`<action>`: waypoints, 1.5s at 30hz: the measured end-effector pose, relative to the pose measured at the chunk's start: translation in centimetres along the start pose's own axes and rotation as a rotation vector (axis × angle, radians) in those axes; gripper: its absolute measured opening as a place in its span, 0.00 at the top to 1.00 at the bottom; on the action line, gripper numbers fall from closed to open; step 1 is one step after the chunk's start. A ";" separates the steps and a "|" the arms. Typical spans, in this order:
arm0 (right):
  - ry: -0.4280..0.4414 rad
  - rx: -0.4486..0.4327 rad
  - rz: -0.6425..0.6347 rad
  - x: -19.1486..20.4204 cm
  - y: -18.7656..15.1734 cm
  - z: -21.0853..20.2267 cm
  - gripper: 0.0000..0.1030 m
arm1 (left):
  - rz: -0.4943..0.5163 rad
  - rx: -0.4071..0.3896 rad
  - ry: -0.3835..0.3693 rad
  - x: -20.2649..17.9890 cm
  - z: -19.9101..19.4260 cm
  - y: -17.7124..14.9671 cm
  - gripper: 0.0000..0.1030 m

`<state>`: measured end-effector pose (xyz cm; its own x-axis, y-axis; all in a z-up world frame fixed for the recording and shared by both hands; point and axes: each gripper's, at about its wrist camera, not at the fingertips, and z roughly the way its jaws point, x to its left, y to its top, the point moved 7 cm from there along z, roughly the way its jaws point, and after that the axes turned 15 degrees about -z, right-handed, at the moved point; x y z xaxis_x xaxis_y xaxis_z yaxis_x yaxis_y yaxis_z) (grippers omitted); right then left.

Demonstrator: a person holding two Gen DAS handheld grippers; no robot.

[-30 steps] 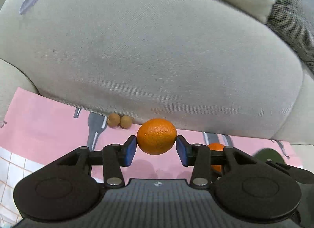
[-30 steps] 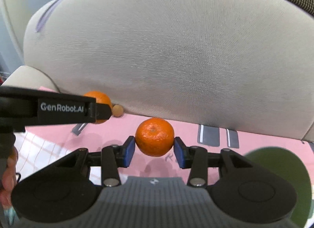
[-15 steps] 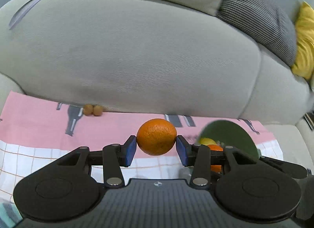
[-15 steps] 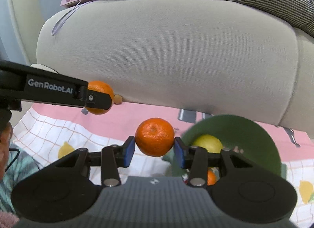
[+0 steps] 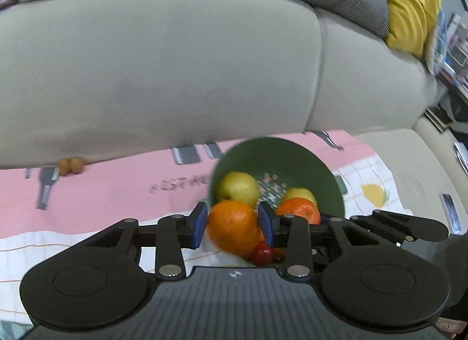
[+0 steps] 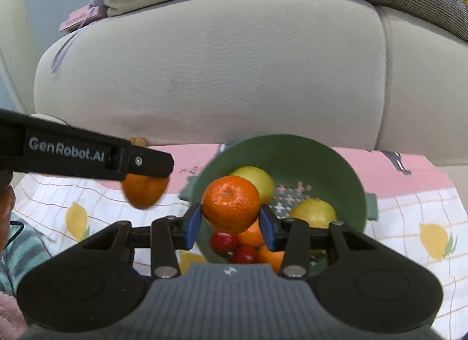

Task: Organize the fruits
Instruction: 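Carry mandarins over the green colander and open both grippers to drop them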

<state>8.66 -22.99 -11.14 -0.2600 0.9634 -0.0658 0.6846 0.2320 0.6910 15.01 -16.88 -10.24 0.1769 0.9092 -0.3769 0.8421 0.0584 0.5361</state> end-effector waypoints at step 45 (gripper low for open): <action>0.130 0.074 -0.092 -5.8 -0.8 6.2 0.61 | 0.003 0.141 -0.013 1.5 3.6 -1.4 0.85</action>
<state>13.89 -27.92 -15.77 -0.4067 0.9131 -0.0291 0.7010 0.3323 0.6310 15.97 -17.08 -14.28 0.1848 0.9039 -0.3858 0.9047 -0.0032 0.4259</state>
